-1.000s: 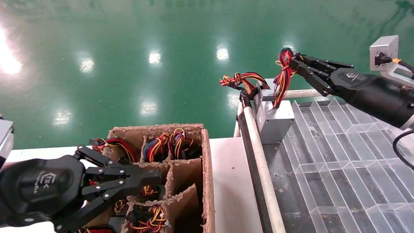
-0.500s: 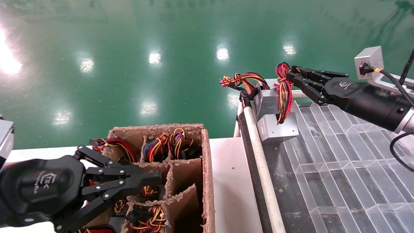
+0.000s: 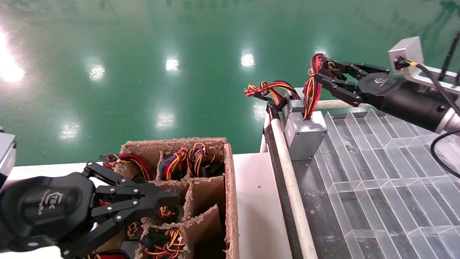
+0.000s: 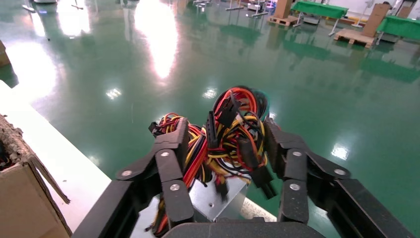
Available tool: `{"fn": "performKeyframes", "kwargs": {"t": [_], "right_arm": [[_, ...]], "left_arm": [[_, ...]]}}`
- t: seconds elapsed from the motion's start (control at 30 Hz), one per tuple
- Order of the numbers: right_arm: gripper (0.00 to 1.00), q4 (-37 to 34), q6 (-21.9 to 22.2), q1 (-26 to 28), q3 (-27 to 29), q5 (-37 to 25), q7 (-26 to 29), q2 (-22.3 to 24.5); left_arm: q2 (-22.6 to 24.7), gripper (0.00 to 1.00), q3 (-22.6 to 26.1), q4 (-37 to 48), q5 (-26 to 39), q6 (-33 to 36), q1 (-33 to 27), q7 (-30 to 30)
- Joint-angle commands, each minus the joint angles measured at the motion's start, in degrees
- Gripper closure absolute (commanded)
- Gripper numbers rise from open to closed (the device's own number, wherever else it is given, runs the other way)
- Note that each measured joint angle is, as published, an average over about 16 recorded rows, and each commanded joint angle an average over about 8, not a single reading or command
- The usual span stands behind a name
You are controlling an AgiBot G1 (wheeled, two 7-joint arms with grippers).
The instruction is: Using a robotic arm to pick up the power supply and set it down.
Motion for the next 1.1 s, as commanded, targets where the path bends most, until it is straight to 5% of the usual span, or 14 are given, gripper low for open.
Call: {"fn": "performKeyframes", "kwargs": {"t": [0.03,0.83,1.1], "right_arm": [[0.00,-0.15,0.54,0.48,-0.22,-0.33,-0.14,-0.44],[0.00,3.40,-2.74,4.47,-1.72,-2.58,-8.40,-0.50],[0.00,11.16,-3.58,0.03,-0.42,-0.71,-4.13,1.44]], "left_arm": [[0.00,1.00,0.00,0.00,0.00,0.00,0.00,0.00],[0.00,1.00,0.01,0.00,-0.01,0.00,0.00,0.00],[0.00,1.00,0.01,0.00,-0.01,0.00,0.00,0.01]]}}
